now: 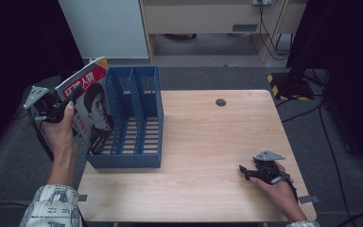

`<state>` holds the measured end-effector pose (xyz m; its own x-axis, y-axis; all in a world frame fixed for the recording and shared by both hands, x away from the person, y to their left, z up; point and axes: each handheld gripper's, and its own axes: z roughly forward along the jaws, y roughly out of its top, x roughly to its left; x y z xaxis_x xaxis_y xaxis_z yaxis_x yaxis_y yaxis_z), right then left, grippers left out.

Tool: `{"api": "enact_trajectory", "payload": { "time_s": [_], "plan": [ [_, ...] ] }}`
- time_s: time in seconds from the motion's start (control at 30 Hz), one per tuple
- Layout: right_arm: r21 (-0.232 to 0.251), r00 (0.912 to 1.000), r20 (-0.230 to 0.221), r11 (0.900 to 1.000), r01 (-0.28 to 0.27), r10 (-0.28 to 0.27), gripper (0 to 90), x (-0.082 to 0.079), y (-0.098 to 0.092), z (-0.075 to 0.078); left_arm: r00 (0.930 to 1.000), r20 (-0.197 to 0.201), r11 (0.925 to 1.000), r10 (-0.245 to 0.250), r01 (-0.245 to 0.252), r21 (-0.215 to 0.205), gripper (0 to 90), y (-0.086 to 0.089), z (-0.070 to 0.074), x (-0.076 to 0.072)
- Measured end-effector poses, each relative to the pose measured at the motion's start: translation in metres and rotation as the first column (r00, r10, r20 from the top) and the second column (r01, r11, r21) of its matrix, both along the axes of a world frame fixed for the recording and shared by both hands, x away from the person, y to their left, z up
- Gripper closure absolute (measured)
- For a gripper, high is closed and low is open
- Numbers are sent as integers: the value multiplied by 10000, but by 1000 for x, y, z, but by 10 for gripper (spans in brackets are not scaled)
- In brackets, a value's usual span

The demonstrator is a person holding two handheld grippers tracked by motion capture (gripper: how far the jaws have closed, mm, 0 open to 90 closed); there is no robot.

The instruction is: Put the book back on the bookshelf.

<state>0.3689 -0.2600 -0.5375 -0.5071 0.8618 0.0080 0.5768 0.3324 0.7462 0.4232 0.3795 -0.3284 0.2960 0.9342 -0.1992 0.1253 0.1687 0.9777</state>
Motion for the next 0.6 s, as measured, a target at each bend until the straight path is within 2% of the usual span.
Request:
{"api": "enact_trajectory", "payload": {
  "time_s": [0.17, 0.37, 0.47, 0.5, 0.6],
  "plan": [
    [-3, 10000, -1, 10000, -2, 2, 271, 0, 0, 0, 9999, -133, 9999, 64, -65, -108, 862, -2, -13, -1],
    [-1, 10000, -1, 10000, -1, 1, 271, 0, 0, 0, 9987, -494, 9993, 105, -124, -364, 859, -1, -26, 1],
    [2, 10000, -3, 10000, -1, 1, 271, 0, 0, 0, 9976, -667, 9990, 170, -197, -396, 857, -1, -29, 2],
    [-27, 10000, 8, 10000, -35, 35, 271, 0, 0, 0, 9963, -837, 9990, 186, -219, -388, 856, -2, -30, 3],
    [-27, 10000, 9, 10000, -39, 40, 271, 0, 0, 0, 9956, -913, 9990, 194, -229, -377, 855, -1, -30, 3]
  ]
}}
